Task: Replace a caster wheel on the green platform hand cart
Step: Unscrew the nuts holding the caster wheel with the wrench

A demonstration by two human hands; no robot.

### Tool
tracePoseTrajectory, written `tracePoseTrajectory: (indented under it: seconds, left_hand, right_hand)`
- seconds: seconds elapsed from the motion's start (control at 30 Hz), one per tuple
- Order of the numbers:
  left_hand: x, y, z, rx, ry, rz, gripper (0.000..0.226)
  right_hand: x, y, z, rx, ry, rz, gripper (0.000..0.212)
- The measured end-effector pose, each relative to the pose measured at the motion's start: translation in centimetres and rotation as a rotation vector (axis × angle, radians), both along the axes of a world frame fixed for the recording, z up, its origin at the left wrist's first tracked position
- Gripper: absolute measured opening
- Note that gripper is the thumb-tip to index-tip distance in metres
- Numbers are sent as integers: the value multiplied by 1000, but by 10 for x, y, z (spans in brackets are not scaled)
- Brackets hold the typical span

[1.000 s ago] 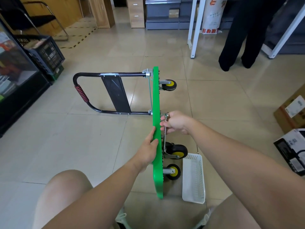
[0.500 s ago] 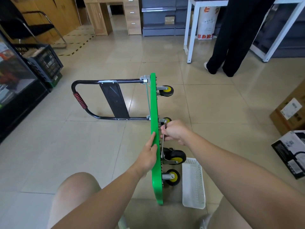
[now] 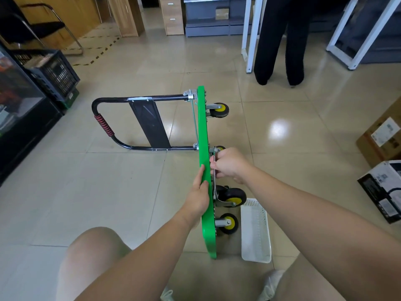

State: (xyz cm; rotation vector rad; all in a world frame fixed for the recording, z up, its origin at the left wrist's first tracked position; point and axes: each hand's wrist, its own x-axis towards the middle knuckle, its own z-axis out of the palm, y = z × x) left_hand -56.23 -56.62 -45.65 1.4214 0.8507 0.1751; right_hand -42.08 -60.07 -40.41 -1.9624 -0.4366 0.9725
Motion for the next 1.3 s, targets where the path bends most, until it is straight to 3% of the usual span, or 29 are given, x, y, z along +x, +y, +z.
tracePoseTrajectory:
  seconds: [0.4, 0.87, 1.3]
  left_hand:
    - [-4, 1, -7, 40, -38, -52, 49]
    - [-12, -3, -2, 70, -57, -122, 50]
    - [-20, -18, -4, 57, -49, -46, 51]
  right_hand:
    - [-32, -37, -5, 189, -193, 58, 19]
    - [-55, -61, 8, 297, -203, 68, 13]
    - [-49, -62, 15, 258, -192, 111, 13]
